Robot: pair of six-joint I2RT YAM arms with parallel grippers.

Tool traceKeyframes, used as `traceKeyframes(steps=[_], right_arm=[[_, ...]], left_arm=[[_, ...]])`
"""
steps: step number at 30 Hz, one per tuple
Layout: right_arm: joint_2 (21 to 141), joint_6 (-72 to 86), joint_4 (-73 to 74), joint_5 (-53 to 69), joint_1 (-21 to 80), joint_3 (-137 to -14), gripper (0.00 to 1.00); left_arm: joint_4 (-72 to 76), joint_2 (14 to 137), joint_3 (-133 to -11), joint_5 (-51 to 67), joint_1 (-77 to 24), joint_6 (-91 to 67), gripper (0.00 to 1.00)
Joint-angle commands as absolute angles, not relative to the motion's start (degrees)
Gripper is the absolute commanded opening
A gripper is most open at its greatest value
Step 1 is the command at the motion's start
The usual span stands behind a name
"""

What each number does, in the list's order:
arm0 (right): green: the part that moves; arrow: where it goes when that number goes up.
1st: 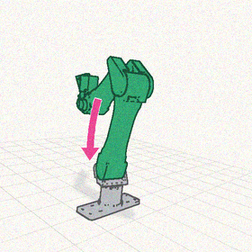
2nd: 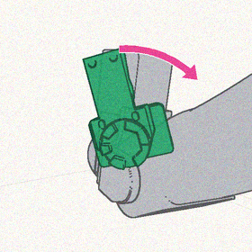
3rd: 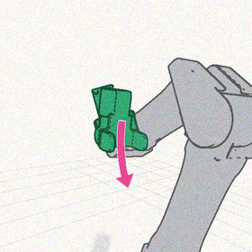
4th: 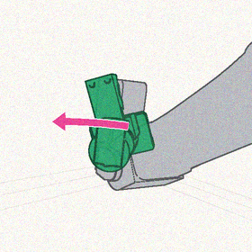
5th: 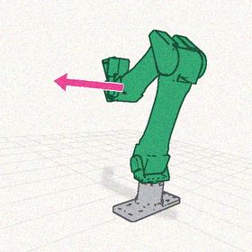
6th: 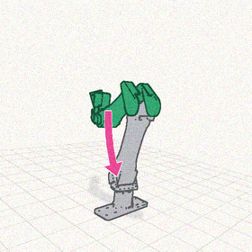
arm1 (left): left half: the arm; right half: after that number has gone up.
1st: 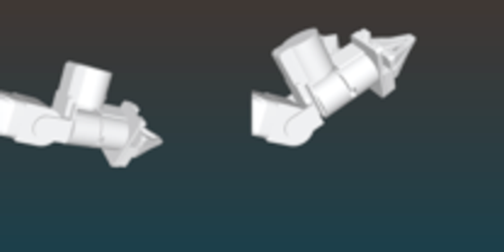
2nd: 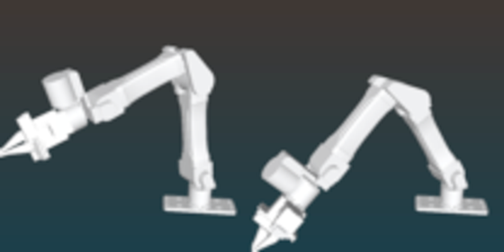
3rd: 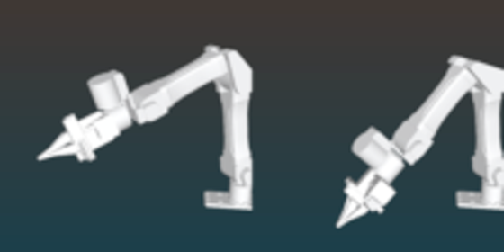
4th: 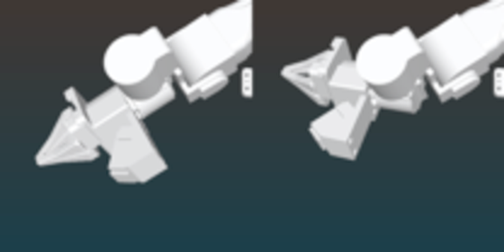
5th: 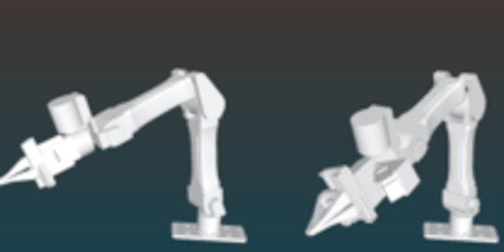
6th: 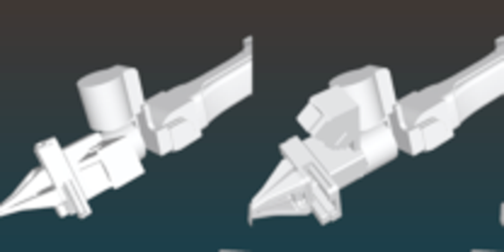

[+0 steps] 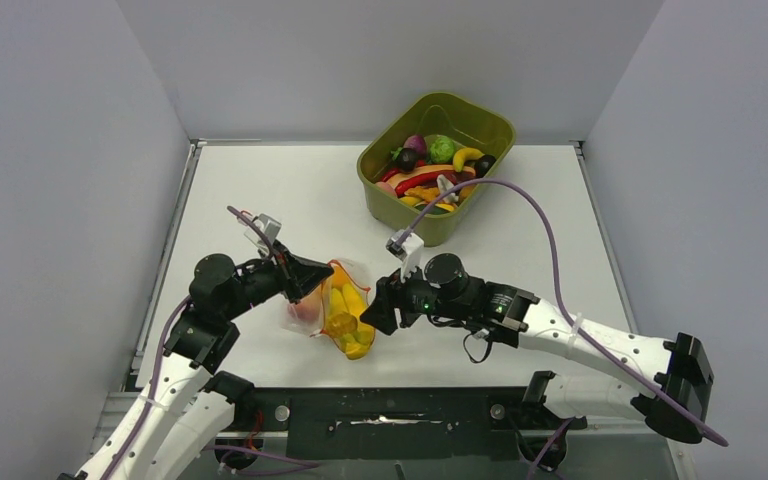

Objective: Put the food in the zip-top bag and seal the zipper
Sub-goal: Adjust the zipper food storage bag at the center of the board.

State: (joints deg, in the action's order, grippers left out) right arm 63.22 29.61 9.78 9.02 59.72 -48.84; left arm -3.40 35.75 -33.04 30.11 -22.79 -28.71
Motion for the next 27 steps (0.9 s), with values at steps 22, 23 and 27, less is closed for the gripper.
traceKeyframes(steps=[22,23,27], right_arm=[[70.88,52.5,23.45,7.72,52.78,-63.93,0.0],[69.99,53.63,22.63,9.69,50.48,-64.27,0.0],[70.26,55.45,22.3,12.76,43.93,-65.31,0.0]], left_arm=[[-3.93,35.26,-40.61,23.83,-22.9,-26.02,0.0],[-6.18,35.58,-41.86,23.74,-22.9,-24.8,0.0],[-13.48,36.1,-46.28,23.45,-22.86,-23.84,0.0]])
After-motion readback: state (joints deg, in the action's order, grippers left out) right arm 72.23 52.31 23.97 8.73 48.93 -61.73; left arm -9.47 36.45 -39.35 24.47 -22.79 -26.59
